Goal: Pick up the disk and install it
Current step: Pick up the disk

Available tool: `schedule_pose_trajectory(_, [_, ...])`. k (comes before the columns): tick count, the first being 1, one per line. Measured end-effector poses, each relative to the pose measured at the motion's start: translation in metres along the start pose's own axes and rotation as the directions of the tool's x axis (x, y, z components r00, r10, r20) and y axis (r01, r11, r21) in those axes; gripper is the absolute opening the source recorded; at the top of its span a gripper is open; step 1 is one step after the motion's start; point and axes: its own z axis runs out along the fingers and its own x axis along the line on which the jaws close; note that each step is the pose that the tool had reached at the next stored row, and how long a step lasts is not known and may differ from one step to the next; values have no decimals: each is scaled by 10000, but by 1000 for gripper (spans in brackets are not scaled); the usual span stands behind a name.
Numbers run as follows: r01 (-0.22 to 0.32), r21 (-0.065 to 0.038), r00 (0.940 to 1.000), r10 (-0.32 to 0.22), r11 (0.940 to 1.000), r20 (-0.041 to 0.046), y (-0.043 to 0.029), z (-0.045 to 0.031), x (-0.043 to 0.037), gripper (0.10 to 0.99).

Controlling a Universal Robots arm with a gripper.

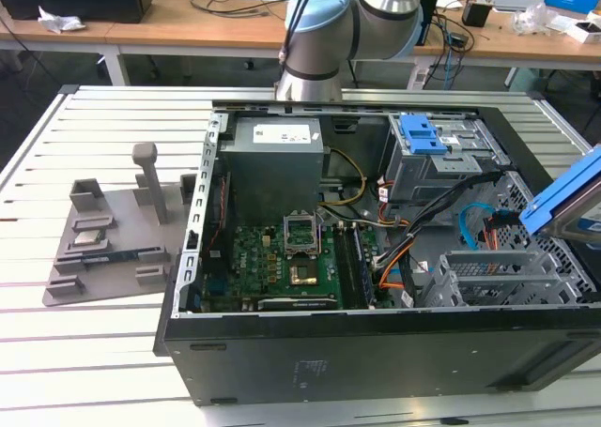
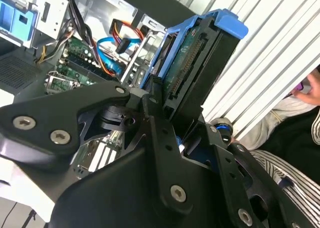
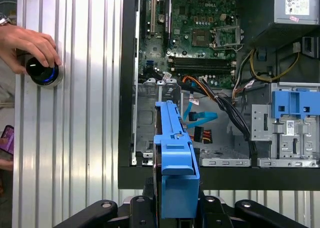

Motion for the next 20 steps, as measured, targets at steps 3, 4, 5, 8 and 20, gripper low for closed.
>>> schedule_pose_trajectory(3, [-14,0,10000,14,10000,2,36,49,0,365])
schedule_pose_trajectory(4, [-20,1,10000,20,10000,1,45,65,-1,365])
schedule_pose_trajectory(5, [-23,1,10000,23,10000,1,51,78,-2,365])
schedule_pose_trajectory(8, [-55,1,10000,55,10000,2,65,170,-18,365])
schedule_pose_trajectory(20, [-619,9,9981,619,9981,28,263,380,-71,365])
